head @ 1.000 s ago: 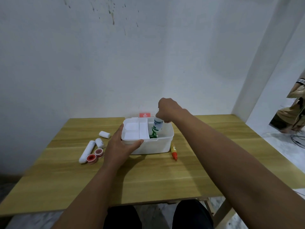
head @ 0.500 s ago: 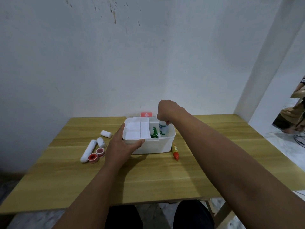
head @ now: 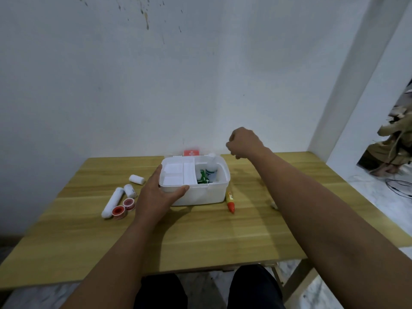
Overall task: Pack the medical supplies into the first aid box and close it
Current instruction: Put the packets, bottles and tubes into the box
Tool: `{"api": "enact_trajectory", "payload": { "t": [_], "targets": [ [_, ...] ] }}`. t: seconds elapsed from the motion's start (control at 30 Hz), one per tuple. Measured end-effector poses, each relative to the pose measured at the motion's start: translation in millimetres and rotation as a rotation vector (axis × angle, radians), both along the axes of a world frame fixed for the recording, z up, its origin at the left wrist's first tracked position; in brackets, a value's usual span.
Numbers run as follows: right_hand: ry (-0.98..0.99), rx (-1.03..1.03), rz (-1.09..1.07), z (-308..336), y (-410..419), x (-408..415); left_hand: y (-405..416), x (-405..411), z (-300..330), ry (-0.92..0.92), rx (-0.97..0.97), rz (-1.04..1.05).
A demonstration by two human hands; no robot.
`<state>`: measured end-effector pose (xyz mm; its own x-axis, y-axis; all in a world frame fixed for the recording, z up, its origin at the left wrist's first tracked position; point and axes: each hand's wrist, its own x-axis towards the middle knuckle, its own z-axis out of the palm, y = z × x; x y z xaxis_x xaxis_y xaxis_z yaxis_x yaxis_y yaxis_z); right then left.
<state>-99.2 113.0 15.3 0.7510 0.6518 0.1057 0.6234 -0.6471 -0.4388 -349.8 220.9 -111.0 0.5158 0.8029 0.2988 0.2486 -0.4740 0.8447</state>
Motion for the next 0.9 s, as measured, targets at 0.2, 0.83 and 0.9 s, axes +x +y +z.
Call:
{"api": "enact_trajectory", "payload": {
  "t": [0.2, 0.83, 0.9],
  "targets": [
    [-0.153, -0.393, -0.290, -25, -60, 32, 1, 0, 0, 0.011, -0.009, -0.006],
    [-0.040, -0.215, -0.200, -22, -63, 41, -3, 1, 4, 0.008, 0.002, -0.004],
    [0.051, -0.093, -0.183, -8, -56, 43, -2, 1, 3, 0.013, 0.000, -0.004]
  ]
}}
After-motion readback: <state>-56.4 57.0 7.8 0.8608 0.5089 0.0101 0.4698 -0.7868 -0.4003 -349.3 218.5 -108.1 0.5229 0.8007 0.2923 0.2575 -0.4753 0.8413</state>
